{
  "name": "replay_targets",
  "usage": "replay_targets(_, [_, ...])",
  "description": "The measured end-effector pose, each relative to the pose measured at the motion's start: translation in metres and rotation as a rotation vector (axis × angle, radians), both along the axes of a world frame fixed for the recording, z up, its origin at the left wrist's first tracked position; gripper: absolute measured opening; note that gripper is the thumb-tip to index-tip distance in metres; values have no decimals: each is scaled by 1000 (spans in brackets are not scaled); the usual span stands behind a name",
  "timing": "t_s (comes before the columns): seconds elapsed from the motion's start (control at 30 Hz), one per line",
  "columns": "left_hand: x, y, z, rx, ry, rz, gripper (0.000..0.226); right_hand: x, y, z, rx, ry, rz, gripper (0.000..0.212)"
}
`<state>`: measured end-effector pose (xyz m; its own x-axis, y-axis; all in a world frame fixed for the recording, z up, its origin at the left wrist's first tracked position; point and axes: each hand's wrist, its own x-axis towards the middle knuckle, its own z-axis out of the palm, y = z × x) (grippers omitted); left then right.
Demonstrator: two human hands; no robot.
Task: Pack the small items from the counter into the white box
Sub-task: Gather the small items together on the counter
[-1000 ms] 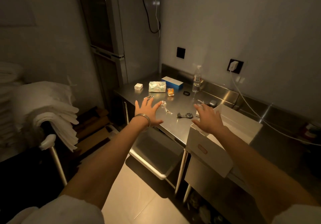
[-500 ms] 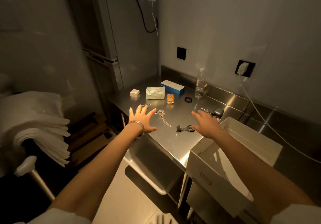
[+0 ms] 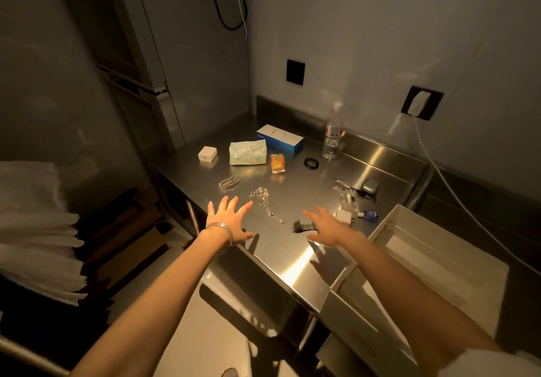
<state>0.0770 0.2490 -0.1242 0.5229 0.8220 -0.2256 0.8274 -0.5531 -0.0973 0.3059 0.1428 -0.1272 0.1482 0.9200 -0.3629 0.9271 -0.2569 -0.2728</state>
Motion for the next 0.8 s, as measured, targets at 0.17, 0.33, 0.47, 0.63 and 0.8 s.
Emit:
replay_targets(0.17, [-6,47,-19,-60,23,-54,81,-6,32,-22,-86,23,-102,74])
replay_targets(0.33, [-8,95,-28,-89,52,-176,82,-21,61,-43,-175,44,-247,71])
replay_targets(0.47, [-8,133,-31,-93,70,-237,82,-34,80,-59,-182,47,-303,71])
replay_targets(0.63, [-6,154,-39,-108,82,-317,82,-46,95,-72,-184,51,-357,71])
replay_targets(0.8, [1,174,-50,-133,89,-362,82,-41,115,-71,-108,67,-347,66])
